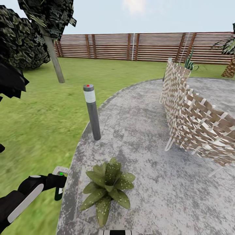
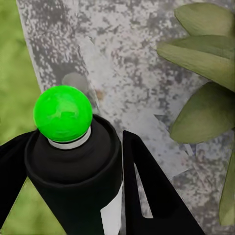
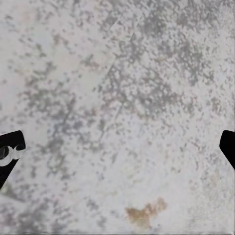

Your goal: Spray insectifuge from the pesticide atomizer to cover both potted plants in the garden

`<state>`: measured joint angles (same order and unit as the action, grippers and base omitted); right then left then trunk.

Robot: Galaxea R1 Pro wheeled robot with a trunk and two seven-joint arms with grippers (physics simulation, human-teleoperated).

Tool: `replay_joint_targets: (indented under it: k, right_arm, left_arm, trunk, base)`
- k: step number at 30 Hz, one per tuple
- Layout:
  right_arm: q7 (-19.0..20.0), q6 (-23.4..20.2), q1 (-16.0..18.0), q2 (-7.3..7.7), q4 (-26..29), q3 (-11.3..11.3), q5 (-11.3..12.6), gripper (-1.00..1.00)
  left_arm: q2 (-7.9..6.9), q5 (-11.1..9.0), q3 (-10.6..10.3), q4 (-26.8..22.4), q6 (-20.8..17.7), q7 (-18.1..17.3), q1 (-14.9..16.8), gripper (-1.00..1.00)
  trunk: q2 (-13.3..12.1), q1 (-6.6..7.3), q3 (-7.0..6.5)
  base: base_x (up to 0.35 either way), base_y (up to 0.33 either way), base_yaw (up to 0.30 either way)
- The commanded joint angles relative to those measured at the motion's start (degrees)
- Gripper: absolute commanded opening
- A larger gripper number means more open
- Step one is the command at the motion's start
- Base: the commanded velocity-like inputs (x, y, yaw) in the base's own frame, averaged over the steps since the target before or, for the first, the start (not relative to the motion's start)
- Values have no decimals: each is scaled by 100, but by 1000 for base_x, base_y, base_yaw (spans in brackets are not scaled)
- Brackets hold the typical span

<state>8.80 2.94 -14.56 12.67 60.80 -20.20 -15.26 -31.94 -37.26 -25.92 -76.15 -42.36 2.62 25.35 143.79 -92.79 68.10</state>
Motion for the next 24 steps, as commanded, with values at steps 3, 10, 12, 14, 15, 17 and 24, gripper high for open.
replay_joint_targets:
  k: [3,10,12,14,15,17,24]
  right_arm:
    - [34,14,27,0,9,-25,-54,100]
    - [34,-1038,222,-25,943,-33,-61,100]
    - [48,-1968,295,-26,1575,-21,-50,100]
    - [65,-2926,534,-32,2281,-9,-35,100]
    - [69,-3274,701,-34,2508,-7,-28,100]
    - [87,-4153,1355,-41,2910,6,93,100]
    - [230,-4808,2011,-182,3142,159,257,100]
  left_arm:
    - [13,-35,-27,9,-9,28,5,-100]
    - [112,-41,-248,28,274,1,5,-100]
    - [150,-41,-350,32,419,-14,5,-100]
    - [183,-57,-406,3,490,-36,5,-100]
    - [212,-61,-427,-19,506,-36,5,-100]
    - [429,-43,-385,-55,409,-26,10,-100]
    - [644,52,-182,69,490,-163,143,-100]
  trunk:
    - [2,1,4]
    - [2,1,4]
    - [2,1,4]
    - [2,1,4]
    - [2,1,4]
    - [2,1,4]
    - [2,1,4]
  base:
    - [-69,312,-277]
    - [-109,230,-277]
    - [-31,50,-277]
    - [-15,23,-277]
    - [-7,12,-277]
    - [-191,39,-277]
    - [-122,42,-72]
